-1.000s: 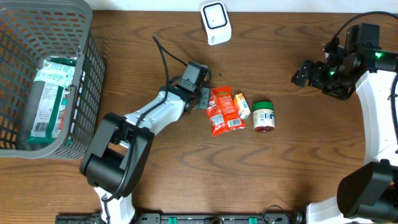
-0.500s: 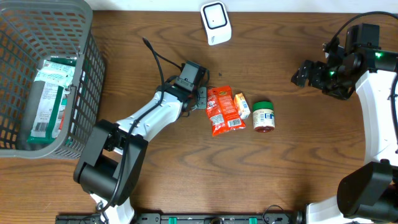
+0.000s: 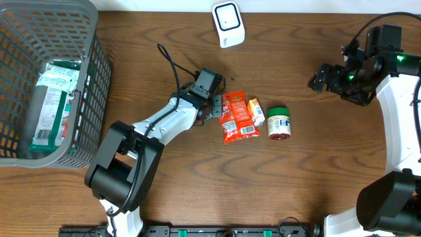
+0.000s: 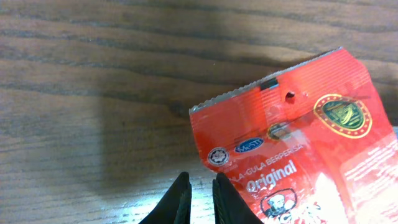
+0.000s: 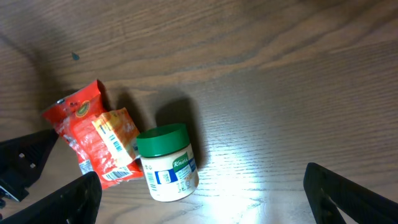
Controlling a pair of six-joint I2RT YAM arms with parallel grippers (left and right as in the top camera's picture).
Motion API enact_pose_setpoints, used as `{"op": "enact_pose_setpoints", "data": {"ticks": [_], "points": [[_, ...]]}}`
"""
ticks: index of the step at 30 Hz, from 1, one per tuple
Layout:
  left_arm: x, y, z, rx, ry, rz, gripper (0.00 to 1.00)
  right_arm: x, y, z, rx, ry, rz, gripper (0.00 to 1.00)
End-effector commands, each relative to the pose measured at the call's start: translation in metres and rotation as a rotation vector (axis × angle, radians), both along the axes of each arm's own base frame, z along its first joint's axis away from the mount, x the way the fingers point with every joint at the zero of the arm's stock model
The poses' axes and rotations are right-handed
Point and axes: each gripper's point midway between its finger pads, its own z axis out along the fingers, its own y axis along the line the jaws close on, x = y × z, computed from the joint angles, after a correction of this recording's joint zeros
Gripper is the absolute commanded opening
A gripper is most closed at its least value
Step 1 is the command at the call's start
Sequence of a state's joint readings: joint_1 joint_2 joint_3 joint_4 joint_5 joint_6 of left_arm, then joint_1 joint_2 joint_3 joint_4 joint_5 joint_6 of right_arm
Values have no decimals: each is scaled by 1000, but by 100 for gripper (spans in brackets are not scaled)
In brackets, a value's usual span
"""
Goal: Scan the item barcode
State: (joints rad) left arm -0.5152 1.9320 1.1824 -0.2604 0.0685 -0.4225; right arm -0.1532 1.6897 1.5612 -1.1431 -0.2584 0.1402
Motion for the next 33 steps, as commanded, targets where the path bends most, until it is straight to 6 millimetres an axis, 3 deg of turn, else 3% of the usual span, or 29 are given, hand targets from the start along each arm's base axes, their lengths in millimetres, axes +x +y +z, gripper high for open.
{"op": "enact_pose_setpoints", "data": {"ticks": [1,9,15,24,26,31,33], "points": [[-5,4,-11,13,23,12,15,-1,-3,4,5,-10,-6,99],[-6,5,-12,14,31,19,15,-1,-3,3,5,-9,-6,99],[-13,-7,-18,-8,54,-5,15,-1,-3,3,5,-9,-6,99],[-6,-15,-26,-9,18,-53,15,-1,-3,3,5,-9,-6,99],[-2,-14,-18,7,-12,-94,15,-1,-3,3,5,-9,-6,99],[21,12,30,47,-129,-46,17,-1,-3,3,5,-9,-6,99],[27,24,54,44,-160,-18,22,-1,-3,3,5,-9,-6,99]]}}
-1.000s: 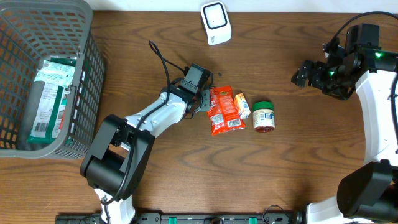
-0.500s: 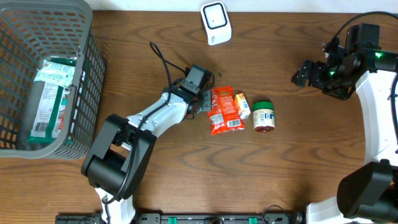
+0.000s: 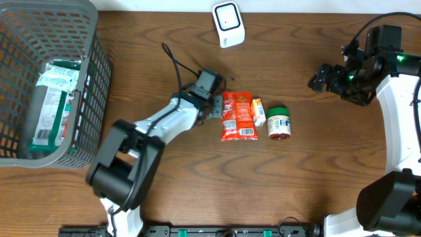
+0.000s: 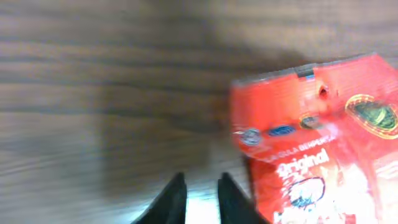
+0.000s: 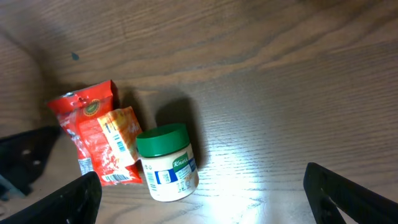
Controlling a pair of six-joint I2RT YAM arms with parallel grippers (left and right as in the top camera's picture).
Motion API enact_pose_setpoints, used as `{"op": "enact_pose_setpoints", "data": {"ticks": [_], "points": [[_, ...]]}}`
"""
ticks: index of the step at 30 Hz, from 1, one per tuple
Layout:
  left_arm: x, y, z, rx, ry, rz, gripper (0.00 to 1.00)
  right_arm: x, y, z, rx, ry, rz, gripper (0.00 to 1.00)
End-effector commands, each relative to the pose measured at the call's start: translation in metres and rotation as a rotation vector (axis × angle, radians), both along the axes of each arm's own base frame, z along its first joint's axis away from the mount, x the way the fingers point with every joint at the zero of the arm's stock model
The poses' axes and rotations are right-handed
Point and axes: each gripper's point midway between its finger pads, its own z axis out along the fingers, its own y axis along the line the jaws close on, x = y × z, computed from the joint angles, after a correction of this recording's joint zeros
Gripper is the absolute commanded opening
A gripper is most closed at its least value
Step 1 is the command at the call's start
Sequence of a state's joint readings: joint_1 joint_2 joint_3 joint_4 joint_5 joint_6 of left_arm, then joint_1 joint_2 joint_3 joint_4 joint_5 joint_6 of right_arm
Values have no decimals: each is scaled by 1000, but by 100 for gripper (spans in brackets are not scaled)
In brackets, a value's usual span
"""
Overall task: Scan the item barcode
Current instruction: 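Swing the left gripper back over the grey basket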
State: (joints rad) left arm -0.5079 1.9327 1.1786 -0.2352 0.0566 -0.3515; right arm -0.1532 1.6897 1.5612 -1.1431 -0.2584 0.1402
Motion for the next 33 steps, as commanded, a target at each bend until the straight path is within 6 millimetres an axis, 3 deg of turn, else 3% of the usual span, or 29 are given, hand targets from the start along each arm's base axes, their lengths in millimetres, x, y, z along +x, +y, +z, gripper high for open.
{"op": "enact_pose_setpoints", "data": {"ticks": [1,2,3,6,9,12,15,17,20,23,28,33], "points": [[23,27,65,6,-132,45,22,-1,-3,3,5,-9,-6,99],[25,33,77,2,-141,58,24,-1,-3,3,5,-9,-6,99],[27,47,107,10,-161,69,28,-1,-3,4,5,-10,-6,99],[27,73,163,36,-199,69,36,-1,-3,3,5,-9,-6,99],[27,107,225,55,-252,104,57,-1,-3,3,5,-9,-6,99],[28,153,282,72,-329,183,68,-1,-3,4,5,-10,-6,99],[29,215,324,93,-417,335,78,-1,-3,3,5,-9,-6,99],[27,248,333,103,-441,416,80,-1,-3,4,5,-10,-6,99],[18,301,328,126,-409,550,81,-1,-3,4,5,-10,-6,99],[-4,352,300,159,-287,675,85,-1,-3,3,5,-9,-6,99],[-36,390,247,150,-71,818,85,-1,-3,3,5,-9,-6,99],[-58,411,183,129,119,912,86,-1,-3,3,5,-9,-6,99]]}}
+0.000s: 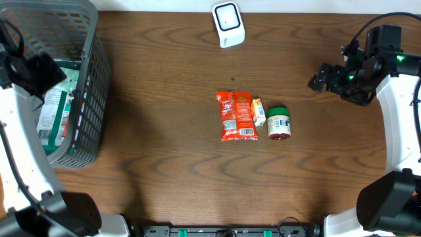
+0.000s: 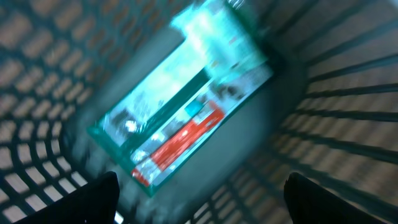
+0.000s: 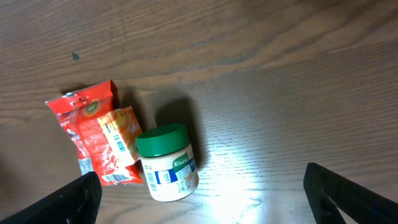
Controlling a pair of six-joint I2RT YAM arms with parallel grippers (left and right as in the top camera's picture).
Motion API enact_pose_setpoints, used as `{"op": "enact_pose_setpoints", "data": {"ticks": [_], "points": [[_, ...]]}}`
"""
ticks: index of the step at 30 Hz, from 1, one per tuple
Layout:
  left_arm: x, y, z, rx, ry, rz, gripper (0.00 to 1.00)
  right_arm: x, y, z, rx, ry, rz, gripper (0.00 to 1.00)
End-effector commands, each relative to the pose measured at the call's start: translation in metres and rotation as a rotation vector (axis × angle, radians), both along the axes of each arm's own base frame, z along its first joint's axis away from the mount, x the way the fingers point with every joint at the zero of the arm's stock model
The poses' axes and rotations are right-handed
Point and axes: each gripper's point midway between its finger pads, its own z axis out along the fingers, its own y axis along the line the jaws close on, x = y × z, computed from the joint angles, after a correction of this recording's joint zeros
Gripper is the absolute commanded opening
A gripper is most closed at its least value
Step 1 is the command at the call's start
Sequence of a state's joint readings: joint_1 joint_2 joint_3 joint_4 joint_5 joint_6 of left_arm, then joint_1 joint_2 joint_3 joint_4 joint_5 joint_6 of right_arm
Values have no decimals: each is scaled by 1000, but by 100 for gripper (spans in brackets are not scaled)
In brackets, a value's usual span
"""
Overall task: Scan the item barcode
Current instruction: 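Swing the left gripper back over the grey basket, then grasp a thin red stick packet in the basket with the left gripper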
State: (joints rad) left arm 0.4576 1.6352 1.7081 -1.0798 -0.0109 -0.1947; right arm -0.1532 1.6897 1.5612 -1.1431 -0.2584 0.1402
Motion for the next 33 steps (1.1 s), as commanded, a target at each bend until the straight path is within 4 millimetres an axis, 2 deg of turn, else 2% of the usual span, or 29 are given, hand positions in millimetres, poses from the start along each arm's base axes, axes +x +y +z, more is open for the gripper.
{"op": "enact_pose_setpoints", "data": {"ticks": [1,5,8,19,23,29,33], "points": [[-12,13,-45,-55,98,72,86,-1,-3,4,5,-10,-6,99],[-17,23,-82,-88,166,90,86,-1,-3,3,5,-9,-6,99],[-17,23,-101,-105,205,81,86,-1,-3,3,5,-9,-6,99],[-14,25,-152,-155,316,57,84,-1,-3,4,5,-10,-6,99],[-16,24,-171,-180,362,56,78,-1,-3,3,5,-9,-6,99],[-20,21,-202,-220,437,55,77,-1,-3,3,5,-9,-6,99],[-23,19,-220,-243,477,54,71,-1,-3,4,5,-10,-6,99]]}}
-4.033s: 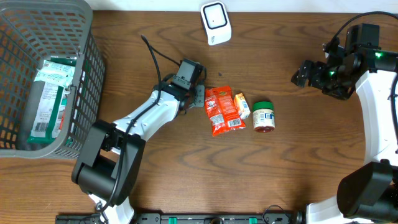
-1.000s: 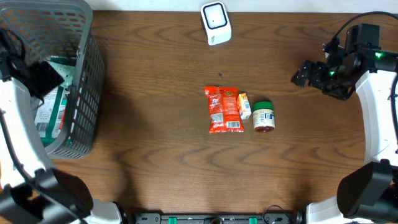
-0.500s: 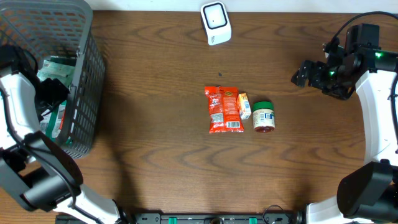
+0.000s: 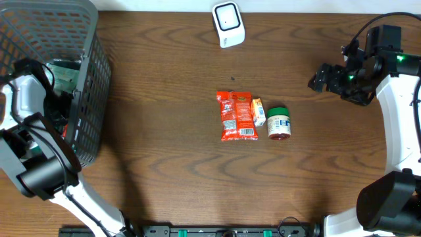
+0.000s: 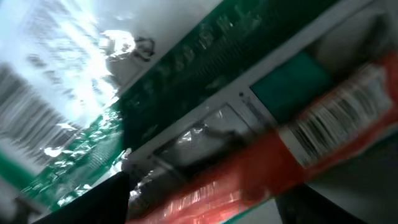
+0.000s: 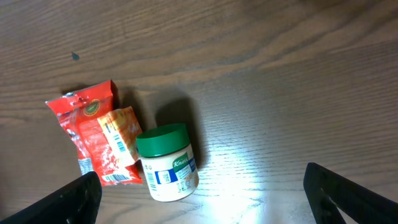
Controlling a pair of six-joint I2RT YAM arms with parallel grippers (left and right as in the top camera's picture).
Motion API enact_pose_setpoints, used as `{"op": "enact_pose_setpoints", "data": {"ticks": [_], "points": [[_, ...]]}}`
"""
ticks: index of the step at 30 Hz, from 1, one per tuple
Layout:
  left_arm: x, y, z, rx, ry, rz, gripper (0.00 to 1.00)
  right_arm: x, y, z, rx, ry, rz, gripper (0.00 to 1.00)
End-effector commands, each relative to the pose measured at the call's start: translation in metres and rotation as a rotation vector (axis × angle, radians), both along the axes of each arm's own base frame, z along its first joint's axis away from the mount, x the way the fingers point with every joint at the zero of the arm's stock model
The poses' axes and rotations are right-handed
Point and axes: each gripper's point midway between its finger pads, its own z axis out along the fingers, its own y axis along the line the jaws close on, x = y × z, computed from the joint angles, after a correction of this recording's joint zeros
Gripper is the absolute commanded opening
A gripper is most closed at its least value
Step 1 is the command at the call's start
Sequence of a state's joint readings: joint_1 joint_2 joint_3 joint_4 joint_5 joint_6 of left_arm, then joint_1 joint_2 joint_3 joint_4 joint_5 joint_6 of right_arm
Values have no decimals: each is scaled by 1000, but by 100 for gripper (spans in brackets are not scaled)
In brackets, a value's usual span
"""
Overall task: Scan the item barcode
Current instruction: 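Grasp a thin red stick packet in the basket with the left gripper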
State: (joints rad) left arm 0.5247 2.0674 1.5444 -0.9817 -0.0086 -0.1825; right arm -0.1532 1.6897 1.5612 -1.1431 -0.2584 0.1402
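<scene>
My left gripper (image 5: 205, 190) is low inside the grey basket (image 4: 92, 59). Its jaws stand wide open on either side of a green, white and red packet (image 5: 205, 106) that fills the left wrist view. A barcode (image 5: 329, 118) shows on the packet's red band. From overhead only the left arm (image 4: 31, 92) and a bit of that packet (image 4: 66, 69) show. The white scanner (image 4: 227, 24) stands at the table's back edge. My right gripper (image 4: 318, 78) hangs open at the far right, above the table.
Mid-table lie a red snack packet (image 4: 235, 116), a small orange packet (image 4: 256, 110) leaning on it, and a green-lidded jar (image 4: 279, 122) on its side. The basket's tall mesh walls surround the left gripper.
My left gripper was higher over the basket with the whole packet in view. Now it is down close on the packet, jaws open around it. The right arm has not moved.
My left gripper was shut beside the tilted red snack packet mid-table. Then the packet lay straighter and the gripper was still shut next to it. Then the left arm was over the basket with jaws open, and now it is low inside.
</scene>
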Motion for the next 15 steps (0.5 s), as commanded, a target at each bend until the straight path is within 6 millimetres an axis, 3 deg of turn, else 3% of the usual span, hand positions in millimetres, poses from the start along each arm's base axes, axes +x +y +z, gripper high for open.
{"op": "enact_pose_setpoints", "data": {"ticks": [1,5,9,11,14,15], "points": [[-5,0,-14,-11,40,-1,64,-1,-3,3,5,-9,-6,99],[-3,-1,-12,-18,30,0,46,-1,-3,3,5,-9,-6,99],[-1,0,-5,-9,15,0,40,-1,-3,4,5,-10,-6,99],[2,2,5,3,-6,0,31,-1,-3,4,5,-10,-6,99],[7,5,23,30,-53,0,9,-1,-3,3,5,-9,-6,99],[9,6,28,38,-67,0,7,-1,-3,4,5,-10,-6,99]]}}
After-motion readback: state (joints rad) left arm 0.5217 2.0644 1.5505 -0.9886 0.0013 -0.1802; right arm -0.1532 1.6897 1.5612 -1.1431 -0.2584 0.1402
